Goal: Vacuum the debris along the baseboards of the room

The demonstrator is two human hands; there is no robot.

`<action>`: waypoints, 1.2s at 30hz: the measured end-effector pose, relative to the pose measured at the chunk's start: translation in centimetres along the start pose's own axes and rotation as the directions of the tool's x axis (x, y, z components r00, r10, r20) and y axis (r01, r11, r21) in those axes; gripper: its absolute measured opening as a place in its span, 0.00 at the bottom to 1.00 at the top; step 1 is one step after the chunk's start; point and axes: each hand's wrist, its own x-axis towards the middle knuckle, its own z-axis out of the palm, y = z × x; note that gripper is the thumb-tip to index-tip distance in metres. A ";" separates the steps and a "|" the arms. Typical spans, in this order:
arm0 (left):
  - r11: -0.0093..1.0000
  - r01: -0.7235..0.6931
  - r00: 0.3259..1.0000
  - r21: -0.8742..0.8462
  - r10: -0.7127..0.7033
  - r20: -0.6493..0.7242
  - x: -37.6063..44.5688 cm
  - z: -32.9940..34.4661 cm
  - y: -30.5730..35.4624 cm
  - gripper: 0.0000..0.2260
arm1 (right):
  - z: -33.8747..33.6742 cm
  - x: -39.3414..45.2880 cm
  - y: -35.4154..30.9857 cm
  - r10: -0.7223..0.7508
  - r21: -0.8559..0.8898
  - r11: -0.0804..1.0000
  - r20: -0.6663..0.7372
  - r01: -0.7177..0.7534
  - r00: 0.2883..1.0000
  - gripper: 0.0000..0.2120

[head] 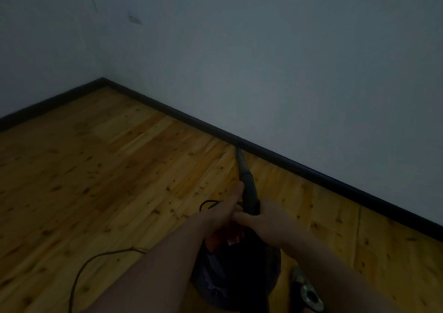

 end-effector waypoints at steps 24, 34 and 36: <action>0.999 0.054 0.999 -0.002 -0.054 -0.002 -2.1 0.6 1.8 0.20 | 1.7 1.8 0.9 -0.016 -0.252 0.967 0.092 0.039 0.996 0.20; 0.999 0.040 0.998 0.006 -0.041 0.050 -2.8 0.9 2.1 0.20 | 1.2 1.1 0.5 0.006 -0.369 0.928 0.119 0.039 0.993 0.18; 0.999 0.035 0.999 0.012 -0.035 0.036 -2.7 1.1 2.1 0.19 | 0.0 0.6 -0.4 -0.006 -0.405 0.913 0.116 0.052 0.993 0.19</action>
